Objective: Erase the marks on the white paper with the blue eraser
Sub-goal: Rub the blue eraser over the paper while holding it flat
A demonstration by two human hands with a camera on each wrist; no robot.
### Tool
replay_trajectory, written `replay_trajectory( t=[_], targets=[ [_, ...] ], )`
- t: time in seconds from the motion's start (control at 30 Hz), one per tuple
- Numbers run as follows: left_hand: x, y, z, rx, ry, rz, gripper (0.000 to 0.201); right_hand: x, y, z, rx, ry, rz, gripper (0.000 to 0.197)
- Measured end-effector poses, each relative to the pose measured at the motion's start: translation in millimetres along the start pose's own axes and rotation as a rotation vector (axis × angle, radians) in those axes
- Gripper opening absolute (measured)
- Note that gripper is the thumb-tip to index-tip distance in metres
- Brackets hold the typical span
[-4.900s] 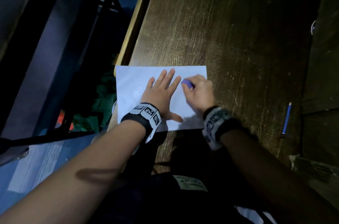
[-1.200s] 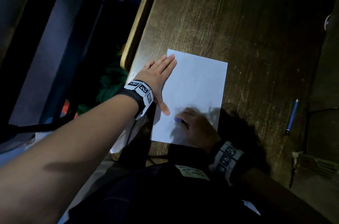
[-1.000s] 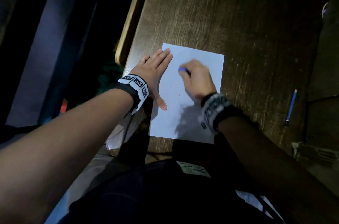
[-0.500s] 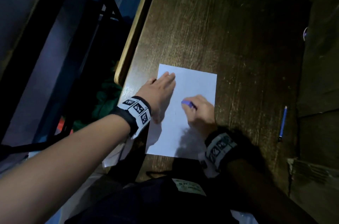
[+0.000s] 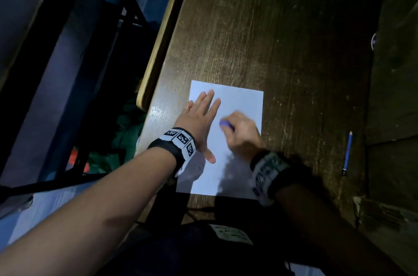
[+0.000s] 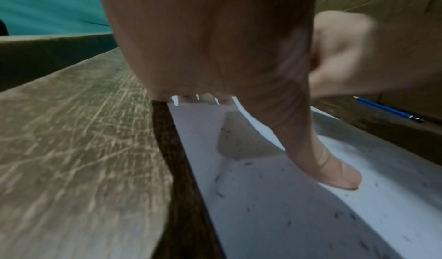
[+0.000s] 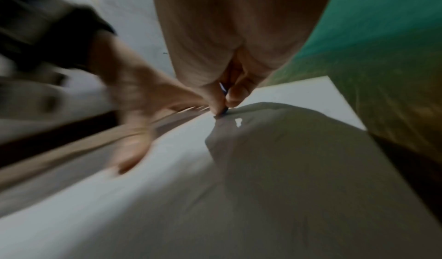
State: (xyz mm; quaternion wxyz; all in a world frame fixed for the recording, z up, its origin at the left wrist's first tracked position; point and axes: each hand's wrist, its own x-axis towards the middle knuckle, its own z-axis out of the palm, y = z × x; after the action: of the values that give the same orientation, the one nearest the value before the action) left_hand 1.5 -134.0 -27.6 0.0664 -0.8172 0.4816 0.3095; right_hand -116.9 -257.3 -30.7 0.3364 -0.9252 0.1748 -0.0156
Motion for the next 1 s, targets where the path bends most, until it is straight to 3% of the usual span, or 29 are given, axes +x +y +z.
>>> replay_trajectory(
  t=[0.07, 0.13, 0.2, 0.3, 0.37, 0.43, 0.53, 0.6, 0.67, 0.73, 0.8, 1.0],
  targets=[
    [-2, -3, -3, 0.012, -0.011, 0.006, 0.171, 38, 10, -10, -0.013, 0.123, 0.061, 0.009],
    [-5, -11, -6, 0.031, -0.018, 0.016, 0.171, 47, 9, -8, -0.001, 0.127, 0.086, 0.01],
    [-10, -21, -8, 0.054, -0.019, 0.017, 0.171, 25, -1, 6, -0.005, 0.053, 0.035, 0.009],
    [-18, -30, -6, 0.079, -0.026, 0.021, 0.171, -37, -24, 25, 0.049, -0.139, -0.198, 0.007],
    [-20, -30, -5, 0.08, -0.039, 0.02, 0.17, -44, -28, 23, 0.092, -0.274, -0.279, 0.007],
    [-20, -29, -6, 0.077, -0.042, 0.024, 0.171, -9, -26, 17, 0.059, -0.203, -0.173, 0.008],
    [-21, -29, -6, 0.072, -0.034, 0.028, 0.174, 47, -17, 9, 0.045, 0.072, 0.032, 0.011],
    [-21, -30, -5, 0.072, -0.026, 0.03, 0.174, 46, -20, 16, 0.055, 0.12, 0.07, 0.011],
    [-21, -30, -3, 0.051, -0.022, 0.026, 0.173, 11, -29, 26, 0.06, 0.036, 0.022, 0.01],
    [-20, -29, -4, 0.055, -0.013, 0.013, 0.173, -29, -38, 26, 0.094, -0.121, -0.136, 0.008],
    [-20, -28, -5, 0.065, -0.017, 0.001, 0.174, -30, -35, 21, 0.096, -0.249, -0.238, 0.007],
    [-21, -26, -8, 0.078, -0.019, 0.003, 0.175, 44, -21, 12, 0.05, 0.102, 0.035, 0.012]
  ],
)
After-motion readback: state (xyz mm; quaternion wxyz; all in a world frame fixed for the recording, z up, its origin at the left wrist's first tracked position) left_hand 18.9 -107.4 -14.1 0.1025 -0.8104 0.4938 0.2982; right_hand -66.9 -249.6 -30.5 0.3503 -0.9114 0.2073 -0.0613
